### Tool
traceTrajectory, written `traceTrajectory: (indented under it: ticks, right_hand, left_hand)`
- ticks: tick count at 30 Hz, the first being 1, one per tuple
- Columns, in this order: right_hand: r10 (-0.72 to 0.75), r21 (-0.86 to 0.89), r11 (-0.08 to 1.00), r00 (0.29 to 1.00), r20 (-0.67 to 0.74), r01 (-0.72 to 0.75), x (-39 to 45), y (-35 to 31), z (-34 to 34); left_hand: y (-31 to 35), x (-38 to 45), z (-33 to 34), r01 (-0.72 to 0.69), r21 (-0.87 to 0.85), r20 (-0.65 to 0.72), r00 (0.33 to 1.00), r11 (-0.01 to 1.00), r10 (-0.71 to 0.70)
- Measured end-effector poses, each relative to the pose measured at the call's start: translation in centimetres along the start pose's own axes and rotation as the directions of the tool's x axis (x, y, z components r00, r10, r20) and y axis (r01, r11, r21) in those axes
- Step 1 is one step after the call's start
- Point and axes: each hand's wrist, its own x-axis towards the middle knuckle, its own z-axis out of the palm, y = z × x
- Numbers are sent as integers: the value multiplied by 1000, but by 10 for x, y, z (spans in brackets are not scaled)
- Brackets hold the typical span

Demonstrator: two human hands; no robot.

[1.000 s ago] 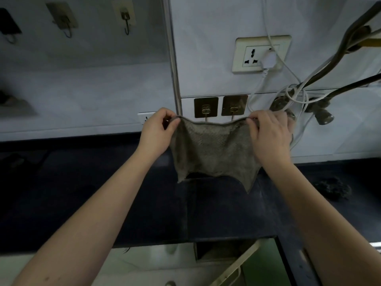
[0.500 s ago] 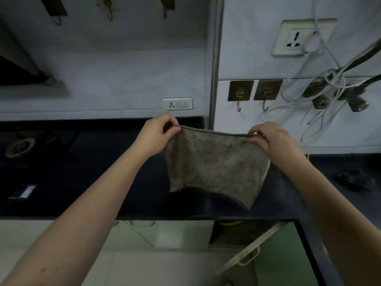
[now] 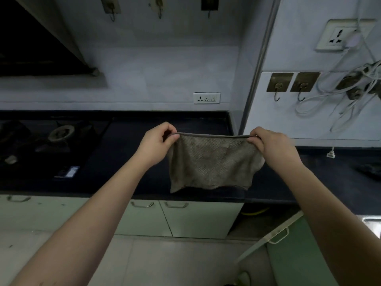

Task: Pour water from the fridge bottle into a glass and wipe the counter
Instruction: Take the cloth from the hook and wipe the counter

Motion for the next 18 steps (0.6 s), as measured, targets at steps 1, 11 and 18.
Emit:
traceTrajectory:
  ticks: [1, 11, 18]
  right_hand:
    - [25, 24, 999, 999, 23, -26, -1, -8, -1]
    - [102, 150, 980, 978, 180, -130, 16, -40, 8]
    - [19, 383, 918, 978, 208, -99, 54, -49, 32]
  left_hand:
    - [-2, -4, -5, -2, -7, -13, 1000, 1000, 2]
    - [-27, -7, -28, 74, -55, -77, 994, 996, -78]
    - [-24, 28, -14, 106, -201, 27, 994, 974, -103]
